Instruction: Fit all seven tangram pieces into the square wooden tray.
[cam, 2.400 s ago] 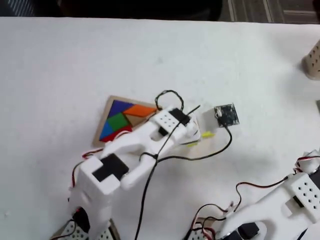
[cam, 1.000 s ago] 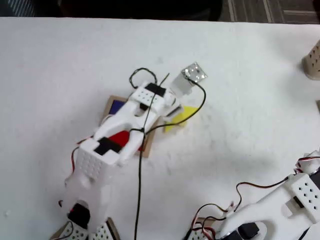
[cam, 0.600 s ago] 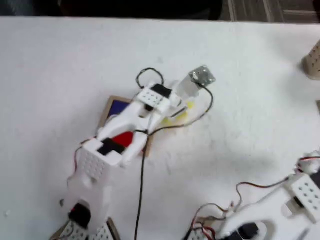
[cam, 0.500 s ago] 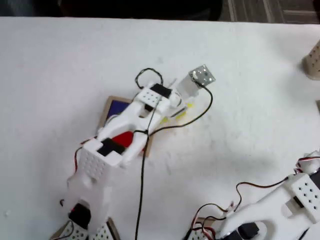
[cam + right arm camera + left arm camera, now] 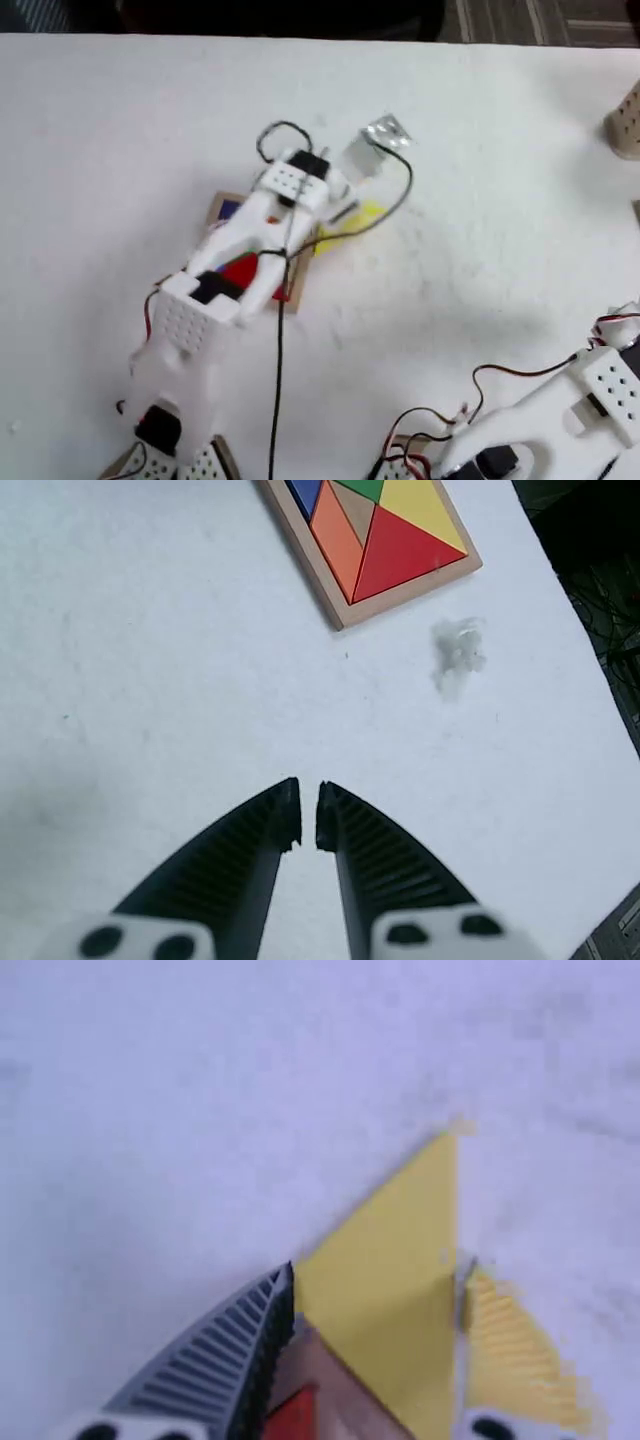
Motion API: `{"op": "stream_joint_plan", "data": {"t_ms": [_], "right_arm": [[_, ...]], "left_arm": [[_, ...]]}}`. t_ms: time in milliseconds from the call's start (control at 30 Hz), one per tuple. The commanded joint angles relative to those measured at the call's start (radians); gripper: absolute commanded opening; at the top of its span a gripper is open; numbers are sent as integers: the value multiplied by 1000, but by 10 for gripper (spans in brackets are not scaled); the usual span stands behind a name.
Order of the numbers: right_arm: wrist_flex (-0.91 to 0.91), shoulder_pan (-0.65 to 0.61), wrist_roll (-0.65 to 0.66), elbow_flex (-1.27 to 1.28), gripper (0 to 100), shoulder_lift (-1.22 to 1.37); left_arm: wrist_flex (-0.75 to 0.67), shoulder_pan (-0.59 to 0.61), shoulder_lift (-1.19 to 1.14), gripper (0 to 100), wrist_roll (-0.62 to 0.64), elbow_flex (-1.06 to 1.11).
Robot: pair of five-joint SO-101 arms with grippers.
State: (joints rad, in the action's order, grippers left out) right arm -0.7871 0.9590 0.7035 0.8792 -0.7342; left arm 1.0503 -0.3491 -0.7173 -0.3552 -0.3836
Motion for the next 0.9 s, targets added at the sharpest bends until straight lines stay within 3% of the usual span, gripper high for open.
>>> {"op": "stream_joint_plan", "data": {"t_ms": [0,233,433,867], "right_arm": [[19,5,18,-6,34,-16],[18,7,18,-6,34,-15],[15,7,18,-5,34,-10],[19,7,18,-5,34,-10]], "left_arm": [[78,21,7,369,-25,-94],[75,30,-53,315,-101,-126],[6,12,-91,278,-100,-127],[11,-2,-128,275,-100,-127]]}}
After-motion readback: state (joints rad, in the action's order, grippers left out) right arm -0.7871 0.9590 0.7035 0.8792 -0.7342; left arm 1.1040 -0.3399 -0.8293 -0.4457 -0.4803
